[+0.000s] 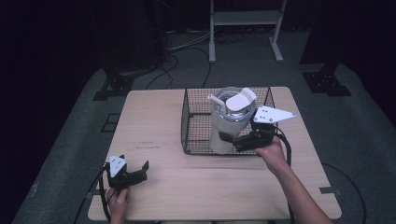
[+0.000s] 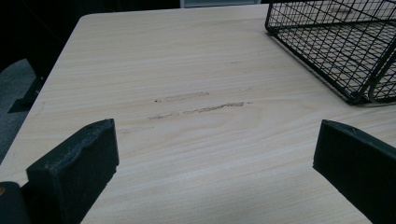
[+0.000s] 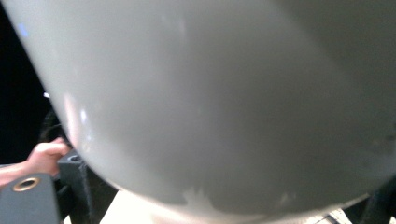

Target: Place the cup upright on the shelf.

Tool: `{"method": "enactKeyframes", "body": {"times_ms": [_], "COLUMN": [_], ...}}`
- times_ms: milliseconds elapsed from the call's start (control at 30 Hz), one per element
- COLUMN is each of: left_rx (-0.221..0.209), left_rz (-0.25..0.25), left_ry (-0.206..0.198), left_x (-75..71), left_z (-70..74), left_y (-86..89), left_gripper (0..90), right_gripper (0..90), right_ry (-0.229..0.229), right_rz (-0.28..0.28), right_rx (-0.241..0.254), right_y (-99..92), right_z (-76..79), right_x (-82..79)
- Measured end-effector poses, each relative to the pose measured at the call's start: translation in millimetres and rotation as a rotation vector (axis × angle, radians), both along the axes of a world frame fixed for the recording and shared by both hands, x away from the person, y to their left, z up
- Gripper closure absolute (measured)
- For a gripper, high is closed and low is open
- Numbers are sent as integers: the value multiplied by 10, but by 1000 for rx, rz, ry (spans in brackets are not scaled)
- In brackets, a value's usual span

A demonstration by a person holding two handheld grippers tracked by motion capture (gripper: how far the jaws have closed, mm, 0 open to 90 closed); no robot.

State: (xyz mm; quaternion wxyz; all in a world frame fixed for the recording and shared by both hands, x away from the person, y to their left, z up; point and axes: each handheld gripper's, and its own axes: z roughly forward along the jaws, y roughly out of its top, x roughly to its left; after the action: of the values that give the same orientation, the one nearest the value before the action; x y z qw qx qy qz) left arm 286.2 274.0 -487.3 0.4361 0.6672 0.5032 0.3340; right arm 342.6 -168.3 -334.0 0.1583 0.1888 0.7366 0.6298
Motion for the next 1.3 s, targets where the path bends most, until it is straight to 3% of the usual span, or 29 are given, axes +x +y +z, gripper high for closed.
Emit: {"method": "enactKeyframes", "body": {"times_ms": [333, 600, 967, 1300], "left_rx": [-2, -6, -9, -20], "left_rz": [-1, -3, -3, -4], "left_ry": [-3, -1, 1, -2], "left_x": [1, 0, -3, -8], "left_z": [-1, 1, 3, 4], "left_y": [2, 6, 13, 27], "left_gripper": [0, 0, 0, 0], "right_gripper": [85, 85, 85, 85], "right_ry": [-15, -6, -6, 34], "right_rz": [-21, -22, -25, -38], "right_rx": [-45, -52, -62, -53], "right_y": [147, 262, 359, 476], "right_z": [77, 109, 109, 19], "right_x": [299, 557, 797, 1060]}}
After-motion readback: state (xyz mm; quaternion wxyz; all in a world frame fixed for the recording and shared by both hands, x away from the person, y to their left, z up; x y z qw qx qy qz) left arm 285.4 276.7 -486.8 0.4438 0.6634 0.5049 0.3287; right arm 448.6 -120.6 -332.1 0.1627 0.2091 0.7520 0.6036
